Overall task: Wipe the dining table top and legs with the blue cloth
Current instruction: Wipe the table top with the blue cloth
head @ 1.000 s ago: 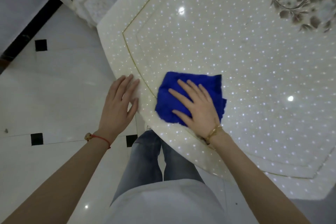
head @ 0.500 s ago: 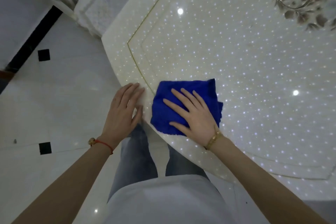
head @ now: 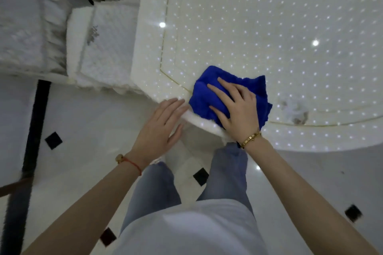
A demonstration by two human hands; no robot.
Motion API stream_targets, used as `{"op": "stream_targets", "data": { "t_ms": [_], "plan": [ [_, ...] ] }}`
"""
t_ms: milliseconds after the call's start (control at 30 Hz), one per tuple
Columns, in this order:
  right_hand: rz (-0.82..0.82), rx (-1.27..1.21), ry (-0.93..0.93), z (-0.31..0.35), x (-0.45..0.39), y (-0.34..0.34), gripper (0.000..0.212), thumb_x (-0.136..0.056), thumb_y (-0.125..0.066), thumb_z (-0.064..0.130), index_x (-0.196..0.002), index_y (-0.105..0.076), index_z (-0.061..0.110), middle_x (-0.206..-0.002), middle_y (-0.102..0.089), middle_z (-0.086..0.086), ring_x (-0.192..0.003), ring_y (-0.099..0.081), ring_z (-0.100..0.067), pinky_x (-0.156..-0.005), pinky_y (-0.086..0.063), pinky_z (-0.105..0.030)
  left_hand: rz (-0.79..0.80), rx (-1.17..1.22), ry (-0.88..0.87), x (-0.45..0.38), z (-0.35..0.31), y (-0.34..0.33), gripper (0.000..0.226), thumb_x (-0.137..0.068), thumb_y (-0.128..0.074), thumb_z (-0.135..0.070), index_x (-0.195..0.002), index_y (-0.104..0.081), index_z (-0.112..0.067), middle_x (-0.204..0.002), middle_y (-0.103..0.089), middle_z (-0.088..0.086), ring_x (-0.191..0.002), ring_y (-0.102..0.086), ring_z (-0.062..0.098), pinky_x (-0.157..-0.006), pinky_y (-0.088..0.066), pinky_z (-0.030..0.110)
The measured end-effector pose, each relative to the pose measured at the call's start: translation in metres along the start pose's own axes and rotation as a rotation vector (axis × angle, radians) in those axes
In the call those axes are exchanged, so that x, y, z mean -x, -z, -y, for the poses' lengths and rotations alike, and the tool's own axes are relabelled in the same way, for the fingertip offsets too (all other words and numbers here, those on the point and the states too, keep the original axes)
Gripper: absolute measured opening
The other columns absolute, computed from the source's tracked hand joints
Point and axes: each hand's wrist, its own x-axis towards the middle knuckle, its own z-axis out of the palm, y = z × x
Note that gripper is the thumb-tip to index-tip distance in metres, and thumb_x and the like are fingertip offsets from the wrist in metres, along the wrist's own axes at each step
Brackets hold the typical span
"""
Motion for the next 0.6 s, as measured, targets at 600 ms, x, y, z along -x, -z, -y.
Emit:
{"op": "stream_targets", "data": {
  "t_ms": [600],
  "plan": [
    [-0.472,0.102,-0.042,0.088,0.112,-0.219,0.041,-0.093,-0.062,0.033,-0.133,-0.051,0.026,-0.131,-0.061,-0.005,-0.103,-0.050,-0.025,-0.084,-0.045,-0.040,-0.192,-0.212,-0.403,0.054,0.141,-0.092,0.030,-0.092,-0.058,-0.007,-0.120,-0.065,0.001,-0.126,-0.062,0.020,-0.121,-0.057,0.034,-0.104,-0.045,0.049]
  ]
}}
